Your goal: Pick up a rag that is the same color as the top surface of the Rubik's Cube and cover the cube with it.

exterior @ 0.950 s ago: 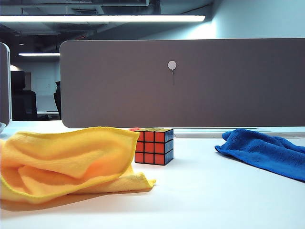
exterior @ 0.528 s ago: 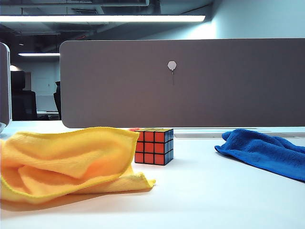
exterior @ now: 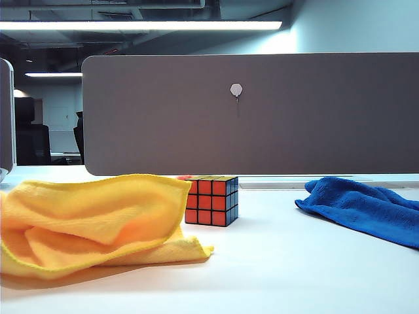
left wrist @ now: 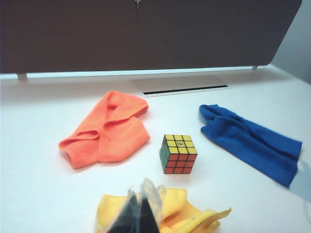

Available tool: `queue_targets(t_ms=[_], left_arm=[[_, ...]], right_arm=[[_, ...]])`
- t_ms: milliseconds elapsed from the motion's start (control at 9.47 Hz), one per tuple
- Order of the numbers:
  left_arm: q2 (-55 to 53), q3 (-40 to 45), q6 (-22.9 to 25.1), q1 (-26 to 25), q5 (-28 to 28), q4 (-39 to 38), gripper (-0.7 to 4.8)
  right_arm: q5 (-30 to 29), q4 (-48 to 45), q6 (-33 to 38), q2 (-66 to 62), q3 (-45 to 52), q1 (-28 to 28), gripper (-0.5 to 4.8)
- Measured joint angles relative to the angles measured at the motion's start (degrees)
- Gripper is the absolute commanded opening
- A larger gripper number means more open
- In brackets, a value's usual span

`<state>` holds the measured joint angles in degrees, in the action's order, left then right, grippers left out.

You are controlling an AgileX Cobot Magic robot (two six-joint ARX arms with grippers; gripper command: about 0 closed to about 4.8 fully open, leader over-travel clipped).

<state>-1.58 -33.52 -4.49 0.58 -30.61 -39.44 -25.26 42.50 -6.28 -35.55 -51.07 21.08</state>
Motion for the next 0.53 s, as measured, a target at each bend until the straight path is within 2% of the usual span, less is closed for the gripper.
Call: queue_targets(t_ms=[211,317,422,528], left_arm=[[-2.6,-3.6,4.2,0.0,0.0,-1.7,-0.06],[-4.2,-5.6,6.1,0.0,0.0,-1.9,-0.05],[-5.3,-6.5,7.7,0.0,0.0,-1.9,-0.05],[-6.1,-6.6,8.7,0.0,0.2,-2.1,-0.05]], right_arm=[[7.7,-0.2,-0.1,-5.0,0.0,9.2,-0.05],[14.0,-1.8,-0.1,-8.3,0.0,14.6,-0.06],[17.7,-6.2,-0.2,-11.7,0.0,17.5,-0.05],[21.0,-11.0,-0.2,-14.3,0.0,17.4,-0.05]])
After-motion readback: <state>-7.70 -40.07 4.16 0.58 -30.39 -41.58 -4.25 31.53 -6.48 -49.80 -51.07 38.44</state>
